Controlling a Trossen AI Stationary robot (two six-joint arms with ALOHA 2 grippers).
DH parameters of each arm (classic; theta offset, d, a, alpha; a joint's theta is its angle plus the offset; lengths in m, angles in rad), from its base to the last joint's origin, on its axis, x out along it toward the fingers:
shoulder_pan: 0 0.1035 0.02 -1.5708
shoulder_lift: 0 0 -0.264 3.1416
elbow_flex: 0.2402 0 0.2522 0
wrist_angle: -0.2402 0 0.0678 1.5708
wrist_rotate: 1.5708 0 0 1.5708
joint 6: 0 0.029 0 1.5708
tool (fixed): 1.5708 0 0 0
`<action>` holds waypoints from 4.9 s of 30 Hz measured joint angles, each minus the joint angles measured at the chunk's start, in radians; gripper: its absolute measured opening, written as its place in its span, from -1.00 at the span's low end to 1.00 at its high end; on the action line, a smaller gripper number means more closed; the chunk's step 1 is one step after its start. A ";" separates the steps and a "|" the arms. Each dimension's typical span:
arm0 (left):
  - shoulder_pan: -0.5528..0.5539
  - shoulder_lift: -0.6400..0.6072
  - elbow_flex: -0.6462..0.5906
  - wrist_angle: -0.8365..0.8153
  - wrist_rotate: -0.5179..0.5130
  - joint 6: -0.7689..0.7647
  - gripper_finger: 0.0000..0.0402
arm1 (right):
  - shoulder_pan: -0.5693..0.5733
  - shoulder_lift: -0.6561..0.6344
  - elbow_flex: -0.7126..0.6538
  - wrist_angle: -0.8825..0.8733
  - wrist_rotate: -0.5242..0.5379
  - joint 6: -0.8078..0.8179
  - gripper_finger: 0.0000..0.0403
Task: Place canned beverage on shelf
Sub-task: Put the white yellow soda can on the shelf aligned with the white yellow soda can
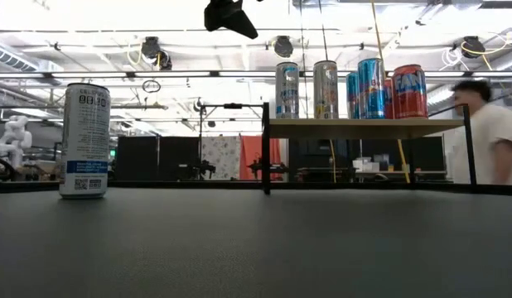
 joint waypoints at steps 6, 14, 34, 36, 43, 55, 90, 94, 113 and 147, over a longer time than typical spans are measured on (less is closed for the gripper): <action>0.000 0.000 0.000 0.000 0.000 0.000 0.61 | -0.091 0.003 0.008 -0.211 0.007 -0.144 0.37; 0.000 0.000 0.000 0.000 0.000 0.000 0.61 | -0.290 0.002 0.051 -0.416 -0.102 -0.325 0.37; 0.001 0.000 0.000 0.000 0.000 0.008 0.61 | -0.430 0.033 0.200 0.214 -0.127 -0.103 0.37; 0.001 0.000 0.000 0.000 0.000 0.008 0.61 | -0.436 0.066 0.206 0.485 -0.128 0.017 0.37; 0.001 0.000 0.000 0.000 -0.003 0.008 0.61 | -0.439 0.353 0.427 0.896 -0.129 0.273 0.37; 0.001 0.000 0.000 0.000 -0.023 0.010 0.61 | -0.475 0.676 0.754 0.014 -0.117 -0.207 0.38; 0.066 0.000 0.000 0.034 -0.027 0.026 0.61 | -0.065 0.698 0.462 -0.465 0.070 -0.664 0.37; 0.066 0.000 0.000 0.032 -0.027 0.026 0.61 | -0.065 0.698 0.414 -0.532 0.224 -0.636 0.37; 0.066 0.000 0.000 0.031 -0.027 0.027 0.61 | -0.064 0.661 0.228 -0.565 0.160 -0.575 0.37; 0.066 0.000 0.000 0.082 -0.026 -0.026 0.61 | 0.354 0.750 0.164 -0.360 0.270 -0.826 0.37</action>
